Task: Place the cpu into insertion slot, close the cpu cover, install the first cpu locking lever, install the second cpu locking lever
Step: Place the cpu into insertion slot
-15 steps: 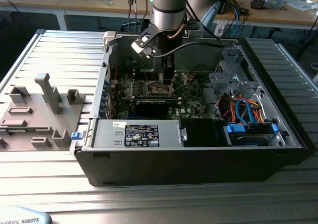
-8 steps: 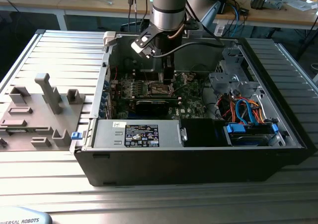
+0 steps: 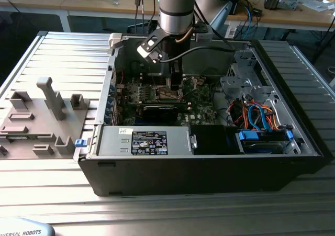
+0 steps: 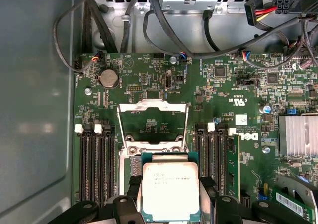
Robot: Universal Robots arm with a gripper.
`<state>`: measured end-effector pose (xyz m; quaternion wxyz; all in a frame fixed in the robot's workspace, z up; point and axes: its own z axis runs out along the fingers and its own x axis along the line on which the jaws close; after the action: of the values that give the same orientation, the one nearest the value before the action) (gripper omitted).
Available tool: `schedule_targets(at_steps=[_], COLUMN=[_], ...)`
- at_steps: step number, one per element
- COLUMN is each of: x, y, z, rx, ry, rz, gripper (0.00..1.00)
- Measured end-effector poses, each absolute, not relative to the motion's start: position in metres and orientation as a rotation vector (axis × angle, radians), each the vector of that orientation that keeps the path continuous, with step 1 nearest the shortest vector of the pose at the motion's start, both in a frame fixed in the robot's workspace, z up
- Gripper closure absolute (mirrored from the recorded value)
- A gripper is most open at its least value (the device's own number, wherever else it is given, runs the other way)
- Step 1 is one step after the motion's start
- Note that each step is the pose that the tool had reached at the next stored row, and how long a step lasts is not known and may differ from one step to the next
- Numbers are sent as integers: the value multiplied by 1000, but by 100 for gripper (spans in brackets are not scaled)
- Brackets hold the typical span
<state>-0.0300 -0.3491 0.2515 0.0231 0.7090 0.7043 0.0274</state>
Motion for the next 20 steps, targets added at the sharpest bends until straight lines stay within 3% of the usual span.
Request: schedule_targets(at_steps=[20], x=[-32], y=[-344], z=[245], rx=[2195], ry=[2180], rz=[84], gripper=[46])
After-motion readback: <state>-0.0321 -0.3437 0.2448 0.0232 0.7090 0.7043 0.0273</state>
